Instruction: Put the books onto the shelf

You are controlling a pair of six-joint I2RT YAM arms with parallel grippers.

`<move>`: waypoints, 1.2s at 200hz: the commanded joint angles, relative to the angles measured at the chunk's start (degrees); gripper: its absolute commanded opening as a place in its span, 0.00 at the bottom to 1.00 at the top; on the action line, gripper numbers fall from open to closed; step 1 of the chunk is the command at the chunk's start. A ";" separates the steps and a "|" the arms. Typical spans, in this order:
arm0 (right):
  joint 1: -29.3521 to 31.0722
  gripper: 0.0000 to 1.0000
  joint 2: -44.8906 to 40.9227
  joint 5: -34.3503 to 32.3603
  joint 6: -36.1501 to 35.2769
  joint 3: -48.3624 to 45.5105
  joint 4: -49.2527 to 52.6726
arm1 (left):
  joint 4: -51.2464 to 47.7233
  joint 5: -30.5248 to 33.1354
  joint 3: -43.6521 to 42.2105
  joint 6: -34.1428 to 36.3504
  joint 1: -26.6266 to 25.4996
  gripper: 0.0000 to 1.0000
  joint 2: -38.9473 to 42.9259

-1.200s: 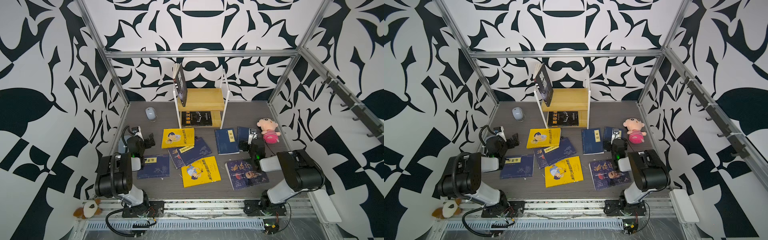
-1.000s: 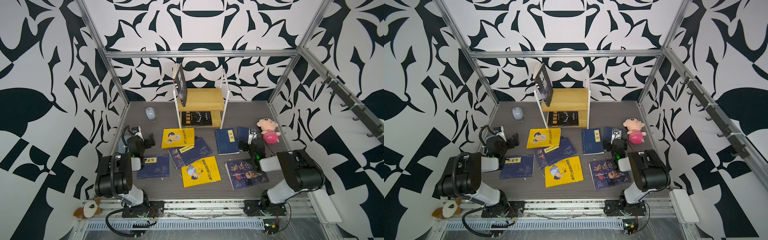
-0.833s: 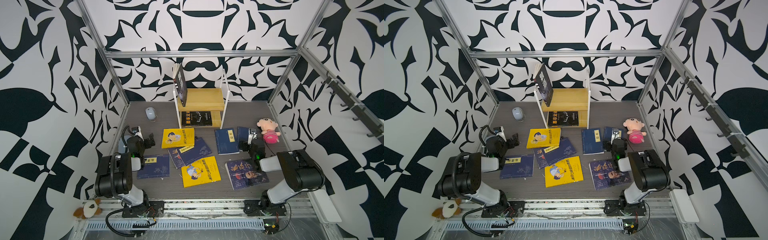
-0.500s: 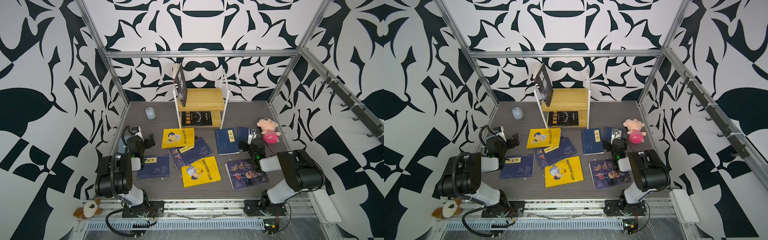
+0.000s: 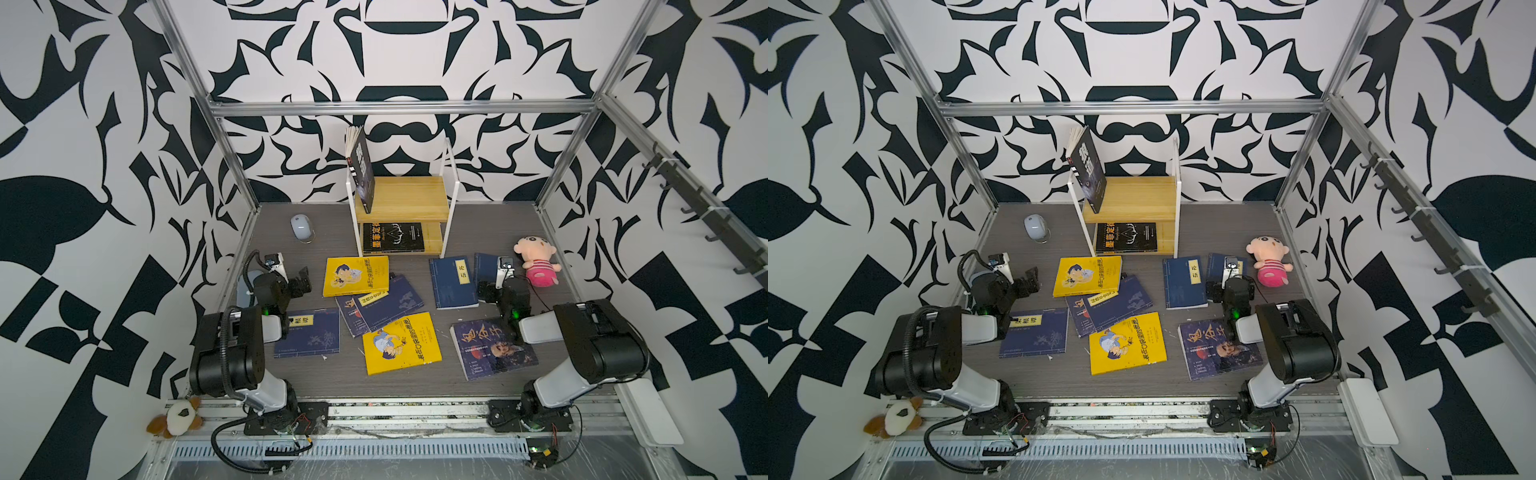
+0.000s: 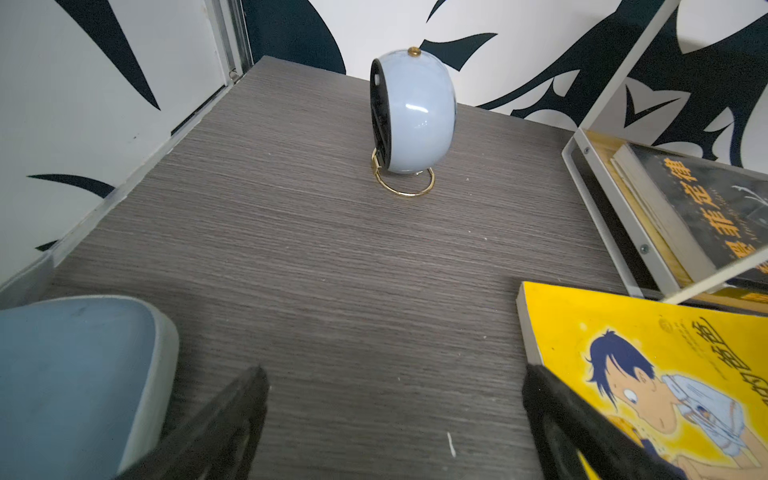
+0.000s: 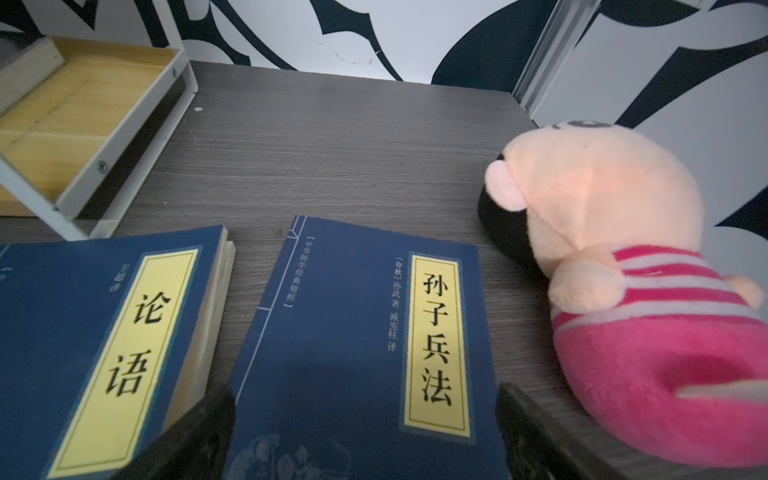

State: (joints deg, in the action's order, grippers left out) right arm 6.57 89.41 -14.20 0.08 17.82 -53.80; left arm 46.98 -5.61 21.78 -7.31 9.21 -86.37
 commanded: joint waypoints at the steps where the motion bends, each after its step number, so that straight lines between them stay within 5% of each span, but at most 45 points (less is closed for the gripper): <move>1: 0.07 1.00 -9.08 -5.07 1.61 -0.11 2.46 | -13.69 -2.29 6.23 0.75 0.71 1.00 6.99; 22: 0.05 1.00 -18.01 -1.07 2.43 2.55 15.27 | -31.48 -4.18 16.17 0.44 0.57 1.00 8.68; 43: 0.10 1.00 -25.91 4.56 12.30 6.09 27.00 | -48.90 -4.59 26.87 -1.95 -0.29 1.00 7.81; 78: 0.09 1.00 -29.05 16.96 21.79 14.25 40.84 | -67.78 -9.38 36.42 -7.12 -2.55 1.00 6.93; 139: 16.89 0.88 -15.59 17.51 35.22 28.20 50.64 | -61.85 -15.52 29.12 -5.71 -2.55 1.00 3.70; 188: 26.64 0.76 -3.82 19.20 50.45 34.67 45.15 | -62.31 -18.62 30.15 -9.42 -2.57 0.97 -3.72; 240: 30.23 0.66 5.61 20.66 63.37 36.21 36.23 | -63.03 -20.93 33.37 -13.94 -3.32 0.80 -10.41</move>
State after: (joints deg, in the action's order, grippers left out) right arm 35.83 93.43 5.69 54.54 52.47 -10.55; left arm -14.48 -24.38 52.34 -18.72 6.33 -94.63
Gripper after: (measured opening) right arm 0.666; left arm 0.841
